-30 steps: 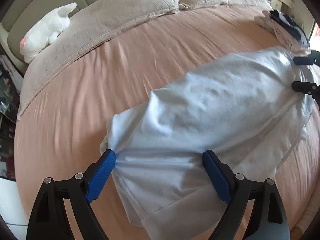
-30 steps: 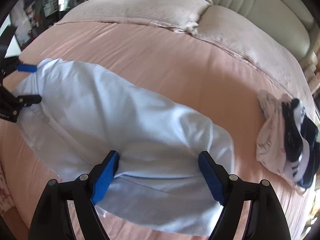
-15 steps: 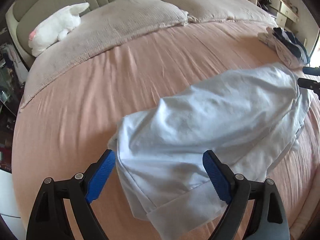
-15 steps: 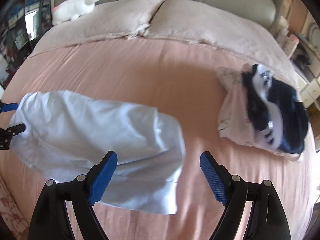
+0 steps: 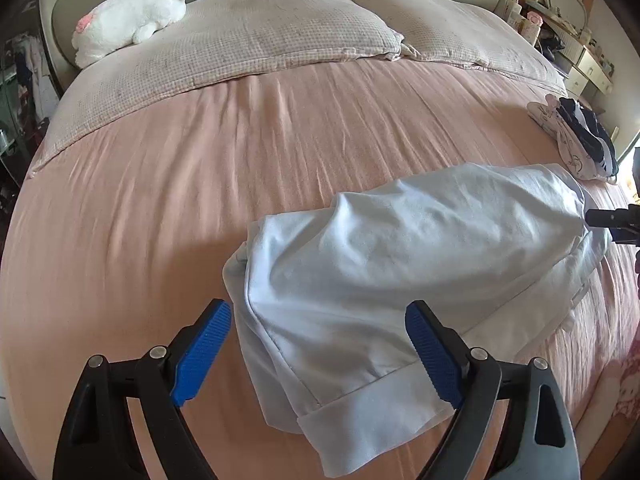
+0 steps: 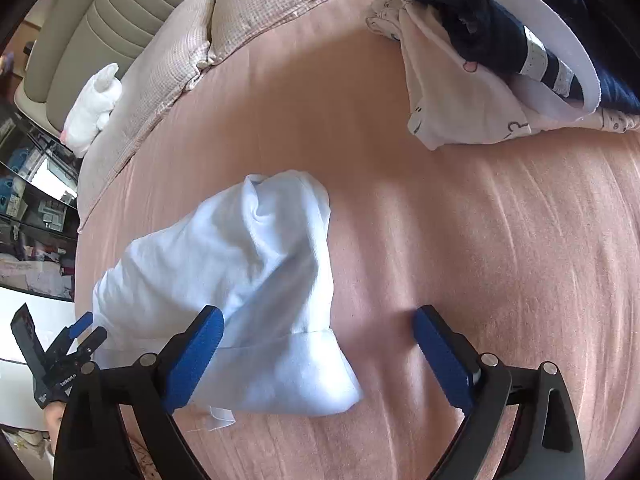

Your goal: Fold clothes

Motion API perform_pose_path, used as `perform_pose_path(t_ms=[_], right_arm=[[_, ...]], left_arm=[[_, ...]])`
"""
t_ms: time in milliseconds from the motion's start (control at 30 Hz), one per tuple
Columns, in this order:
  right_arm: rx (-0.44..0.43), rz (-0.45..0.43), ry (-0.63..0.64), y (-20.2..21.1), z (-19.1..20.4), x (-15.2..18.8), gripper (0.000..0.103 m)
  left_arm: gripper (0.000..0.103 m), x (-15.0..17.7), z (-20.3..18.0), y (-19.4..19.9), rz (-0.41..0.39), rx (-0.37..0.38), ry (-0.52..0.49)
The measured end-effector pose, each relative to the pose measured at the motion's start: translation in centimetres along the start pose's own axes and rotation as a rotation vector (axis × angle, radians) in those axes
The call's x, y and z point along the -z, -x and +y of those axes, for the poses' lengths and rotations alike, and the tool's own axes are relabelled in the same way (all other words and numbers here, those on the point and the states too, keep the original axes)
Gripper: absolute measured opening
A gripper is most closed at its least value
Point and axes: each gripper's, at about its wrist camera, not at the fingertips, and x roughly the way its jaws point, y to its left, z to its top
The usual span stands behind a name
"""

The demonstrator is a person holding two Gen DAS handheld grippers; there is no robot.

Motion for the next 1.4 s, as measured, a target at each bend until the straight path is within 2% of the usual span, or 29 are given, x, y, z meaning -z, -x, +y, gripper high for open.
perform_pose_path(t_ms=[100,167,233,300,433,667,833,1000,1067,1200,1233,1300,1333,1367,1400], right_arm=[[0.01,0.012,0.096,-0.5,2.0,0.6,0.095],[-0.073,0.031,0.131,-0.4,3.5,1.7,0.059],[-0.06,0.027,0.172,-0.5,4.2,2.0,0.05],[-0.098,0.033,0.12,-0.5,3.3,1.6,0.047],[-0.177,0.011,0.051,0.4,2.2,1.7,0.024],[-0.23,-0.08,0.118,3.5,4.9,1.0,0.018],[-0.219,-0.132,0.256,4.8,11.2,0.9,0.017],[-0.22,-0.152,0.439,2.9,21.2,1.3,0.017],[-0.225,-0.119,0.509,1.0,25.1,2.1,0.017],[-0.279,0.043,0.612,-3.8,30.8,4.8,0.02],[-0.291,0.056,0.638,-4.0,31.7,5.3,0.021],[-0.352,0.043,0.663,-2.8,32.5,6.1,0.03],[-0.398,0.02,0.665,-1.7,32.5,6.4,0.043],[-0.442,-0.006,0.664,-0.5,32.6,6.6,0.064],[-0.462,-0.058,0.641,1.1,32.1,6.4,0.074]], left_arm=[[0.09,-0.1,0.2,-0.3,0.002,0.002,0.011],[0.09,0.1,0.4,0.1,0.005,0.0,0.02],[0.09,0.5,0.7,0.5,0.01,-0.002,0.03],[0.09,0.8,1.0,1.0,0.013,-0.003,0.041],[0.09,1.0,2.8,2.8,-0.042,-0.017,0.112],[0.09,1.0,6.6,2.7,-0.057,-0.002,0.274],[0.09,0.8,8.1,2.5,-0.074,0.034,0.332],[0.09,0.9,9.0,3.0,-0.095,0.015,0.333],[0.09,1.1,9.5,3.0,-0.094,0.018,0.341],[0.09,1.7,10.9,2.9,-0.088,0.015,0.379],[0.09,1.8,11.2,2.9,-0.09,0.021,0.393],[0.09,2.0,11.8,3.0,-0.099,0.047,0.418],[0.09,2.0,11.9,3.0,-0.103,0.065,0.427],[0.09,1.9,11.9,3.0,-0.108,0.083,0.432],[0.09,1.8,11.8,3.1,-0.112,0.1,0.434]])
